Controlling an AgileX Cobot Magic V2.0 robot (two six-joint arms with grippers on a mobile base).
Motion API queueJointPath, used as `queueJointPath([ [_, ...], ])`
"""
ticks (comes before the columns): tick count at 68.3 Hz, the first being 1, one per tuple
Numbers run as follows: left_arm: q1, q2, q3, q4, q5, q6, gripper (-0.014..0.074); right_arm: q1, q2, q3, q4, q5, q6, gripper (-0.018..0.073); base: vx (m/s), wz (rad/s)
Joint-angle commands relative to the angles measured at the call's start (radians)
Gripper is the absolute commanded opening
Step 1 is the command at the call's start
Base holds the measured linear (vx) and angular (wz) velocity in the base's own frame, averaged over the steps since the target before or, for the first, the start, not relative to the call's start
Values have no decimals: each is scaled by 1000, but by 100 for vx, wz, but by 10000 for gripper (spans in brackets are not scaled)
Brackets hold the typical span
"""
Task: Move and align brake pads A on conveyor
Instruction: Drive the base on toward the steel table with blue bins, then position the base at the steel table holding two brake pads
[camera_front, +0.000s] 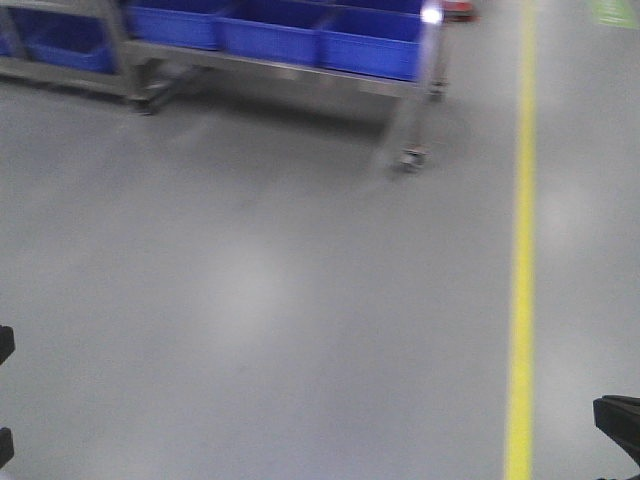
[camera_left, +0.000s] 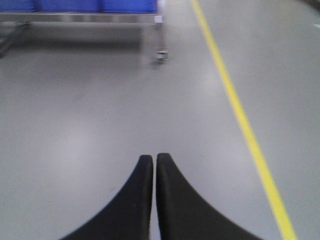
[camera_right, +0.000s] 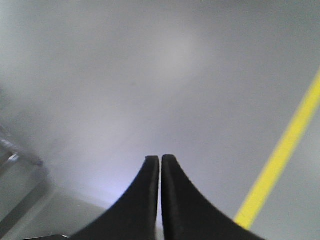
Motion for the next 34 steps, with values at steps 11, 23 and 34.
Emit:
queueJointPath([
  [11,-5,3,-26,4,-69,-1,-6,-1,2,-25,7,-20,-6,-8,15,116],
  [23,-5,3,-26,4,-69,-1,-6,-1,2,-25,7,-18,-6,-8,12,112],
  [34,-5,3,-26,4,-69,-1,-6,-1,2,-25,7,-18,-6,-8,12,97],
])
